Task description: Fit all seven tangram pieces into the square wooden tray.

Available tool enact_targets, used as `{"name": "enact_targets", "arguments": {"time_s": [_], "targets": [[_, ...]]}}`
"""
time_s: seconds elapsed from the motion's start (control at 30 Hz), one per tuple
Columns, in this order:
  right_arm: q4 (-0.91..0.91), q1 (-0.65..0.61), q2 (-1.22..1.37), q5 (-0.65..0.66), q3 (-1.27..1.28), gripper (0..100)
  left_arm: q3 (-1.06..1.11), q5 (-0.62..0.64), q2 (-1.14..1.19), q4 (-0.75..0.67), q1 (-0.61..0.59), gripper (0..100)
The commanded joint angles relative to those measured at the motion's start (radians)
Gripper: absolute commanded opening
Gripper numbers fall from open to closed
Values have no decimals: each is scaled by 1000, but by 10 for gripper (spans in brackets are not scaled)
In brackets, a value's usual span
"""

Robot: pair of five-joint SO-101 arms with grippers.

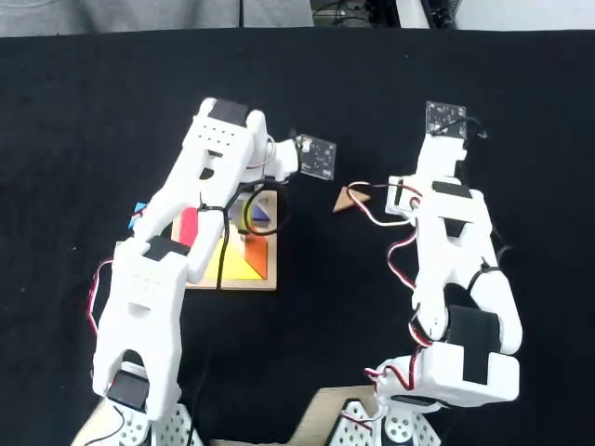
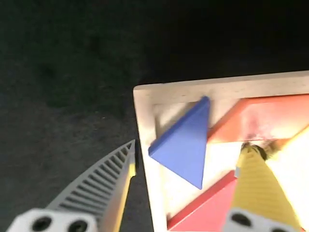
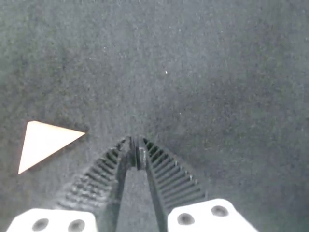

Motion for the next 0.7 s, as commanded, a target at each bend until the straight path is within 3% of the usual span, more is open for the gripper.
{"name": "enact_targets", "arguments": {"time_s": [0.0, 0.23, 0.67], "targets": [[-15, 17, -1, 3, -42, 15, -56, -11, -26, 12, -18, 323], [-15, 15, -1, 6, -42, 15, -58, -18, -26, 106, -117, 321], [-15, 15, -1, 6, -42, 15, -50, 89, 17, -26, -93, 321]]}}
